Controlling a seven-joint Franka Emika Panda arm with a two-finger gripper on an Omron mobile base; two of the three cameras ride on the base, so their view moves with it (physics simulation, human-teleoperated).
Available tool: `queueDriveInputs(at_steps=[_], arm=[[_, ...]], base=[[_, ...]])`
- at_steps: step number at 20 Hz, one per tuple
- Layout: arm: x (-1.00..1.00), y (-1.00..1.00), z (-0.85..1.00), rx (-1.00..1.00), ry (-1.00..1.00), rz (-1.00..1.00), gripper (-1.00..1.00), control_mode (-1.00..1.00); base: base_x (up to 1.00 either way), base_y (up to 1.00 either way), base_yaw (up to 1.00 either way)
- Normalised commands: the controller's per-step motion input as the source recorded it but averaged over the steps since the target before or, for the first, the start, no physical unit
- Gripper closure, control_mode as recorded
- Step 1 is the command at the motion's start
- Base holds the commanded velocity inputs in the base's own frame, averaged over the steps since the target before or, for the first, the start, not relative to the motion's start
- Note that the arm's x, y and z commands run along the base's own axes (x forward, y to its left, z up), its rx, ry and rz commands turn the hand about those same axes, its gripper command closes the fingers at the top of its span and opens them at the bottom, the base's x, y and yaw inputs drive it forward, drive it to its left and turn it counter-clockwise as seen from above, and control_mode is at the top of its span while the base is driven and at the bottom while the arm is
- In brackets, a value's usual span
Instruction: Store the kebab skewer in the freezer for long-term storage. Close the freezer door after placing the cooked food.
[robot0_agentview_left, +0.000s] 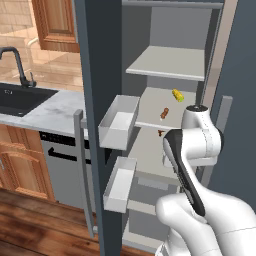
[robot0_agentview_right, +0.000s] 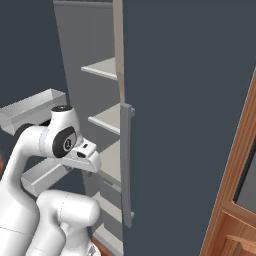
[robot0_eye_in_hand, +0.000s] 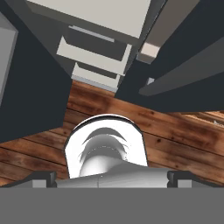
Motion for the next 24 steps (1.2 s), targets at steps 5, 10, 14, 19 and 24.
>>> queueDriveInputs(at_steps=[5,10,14,19,24], arm=[[0.00,0.00,0.00,0.00,0.00,0.00,-1.00,-1.00],[-0.29,0.00,0.00,0.00,0.00,-0.07,-1.00,-1.00],[0.00,0.00,0.00,0.00,0.00,0.00,-1.00,1.00],[0.00,0.00,0.00,0.00,0.00,0.00,-1.00,1.00],[0.00,0.00,0.00,0.00,0.00,0.00,-1.00,1.00]], base=[[0.00,0.00,0.00],[0.00,0.00,0.00],[-0.57,0.00,-0.13],[-0.65,0.00,-0.20],[-0.39,0.18,-0.27]])
